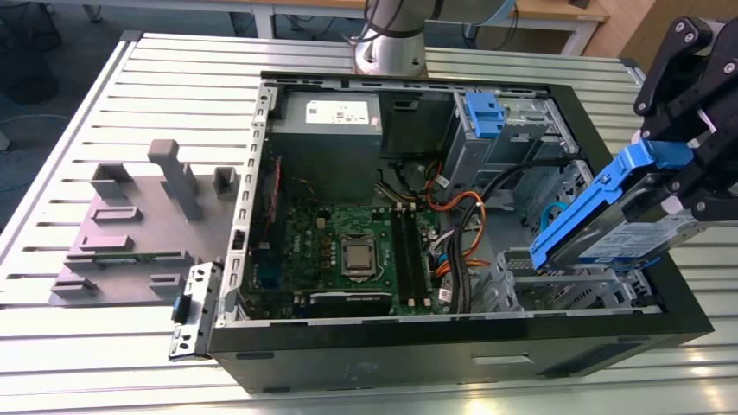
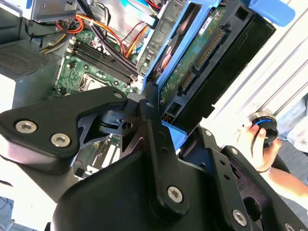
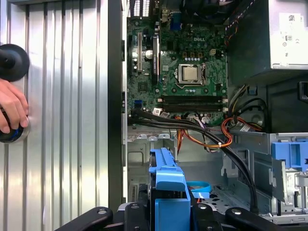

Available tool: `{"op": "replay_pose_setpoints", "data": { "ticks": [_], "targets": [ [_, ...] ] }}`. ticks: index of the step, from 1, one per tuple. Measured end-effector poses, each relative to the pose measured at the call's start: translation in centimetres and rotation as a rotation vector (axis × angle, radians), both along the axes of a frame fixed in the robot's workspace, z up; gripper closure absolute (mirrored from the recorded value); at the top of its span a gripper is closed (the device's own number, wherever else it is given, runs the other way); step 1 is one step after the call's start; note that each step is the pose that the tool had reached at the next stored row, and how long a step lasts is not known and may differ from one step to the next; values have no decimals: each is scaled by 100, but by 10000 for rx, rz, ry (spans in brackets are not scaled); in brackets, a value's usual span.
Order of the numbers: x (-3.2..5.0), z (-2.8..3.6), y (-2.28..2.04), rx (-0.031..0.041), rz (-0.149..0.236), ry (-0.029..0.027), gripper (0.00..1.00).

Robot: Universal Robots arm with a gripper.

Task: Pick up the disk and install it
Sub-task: 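Insert the disk into the insertion slot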

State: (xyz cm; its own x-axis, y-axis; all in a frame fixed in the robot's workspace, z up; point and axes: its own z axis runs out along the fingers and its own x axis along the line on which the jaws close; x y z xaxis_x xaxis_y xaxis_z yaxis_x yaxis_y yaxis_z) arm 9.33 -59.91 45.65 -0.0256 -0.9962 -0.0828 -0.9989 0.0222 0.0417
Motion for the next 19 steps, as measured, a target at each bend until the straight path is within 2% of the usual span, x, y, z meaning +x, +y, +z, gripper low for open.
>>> {"op": "replay_pose_setpoints", "data": {
  "ticks": [9,13,19],
  "targets": [
    [0,-26,0,1,0,0,64],
    [0,-32,0,31,0,0,64],
    [-14,-38,0,37,1,0,64]
  ]
}}
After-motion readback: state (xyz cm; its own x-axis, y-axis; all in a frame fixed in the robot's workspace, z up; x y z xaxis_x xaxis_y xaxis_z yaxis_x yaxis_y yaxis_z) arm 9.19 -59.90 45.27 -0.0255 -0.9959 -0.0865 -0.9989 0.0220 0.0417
